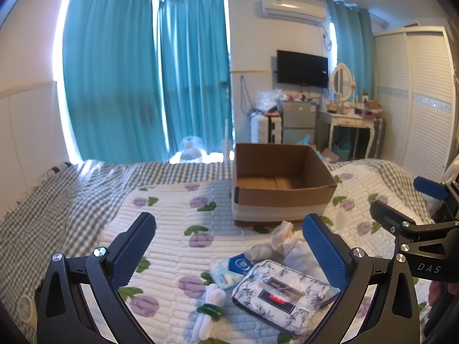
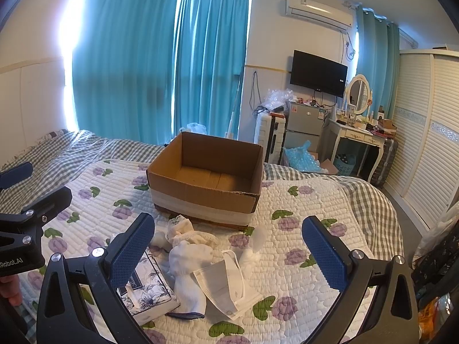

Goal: Organize soft objects

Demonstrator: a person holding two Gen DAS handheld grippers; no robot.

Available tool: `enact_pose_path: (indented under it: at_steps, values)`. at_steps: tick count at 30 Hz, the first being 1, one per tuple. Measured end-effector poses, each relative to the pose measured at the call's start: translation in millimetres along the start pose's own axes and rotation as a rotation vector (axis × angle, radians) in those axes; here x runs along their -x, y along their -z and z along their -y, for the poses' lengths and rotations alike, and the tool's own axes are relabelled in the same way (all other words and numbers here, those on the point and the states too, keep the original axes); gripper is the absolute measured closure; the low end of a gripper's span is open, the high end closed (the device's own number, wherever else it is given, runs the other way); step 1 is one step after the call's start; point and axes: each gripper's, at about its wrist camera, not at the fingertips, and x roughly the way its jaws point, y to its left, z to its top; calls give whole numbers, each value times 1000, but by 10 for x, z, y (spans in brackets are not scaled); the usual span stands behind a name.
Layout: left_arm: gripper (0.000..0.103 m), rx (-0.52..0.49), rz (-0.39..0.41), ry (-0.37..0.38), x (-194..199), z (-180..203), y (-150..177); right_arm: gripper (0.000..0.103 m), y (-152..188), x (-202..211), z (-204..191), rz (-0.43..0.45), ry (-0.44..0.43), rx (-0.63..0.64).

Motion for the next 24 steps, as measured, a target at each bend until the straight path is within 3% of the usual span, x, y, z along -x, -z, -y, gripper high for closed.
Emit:
enact_pose_path:
  at_steps: [24]
  values:
    - [0, -3, -2, -5, -31, -31, 22, 0, 0, -3, -6, -6, 1, 4]
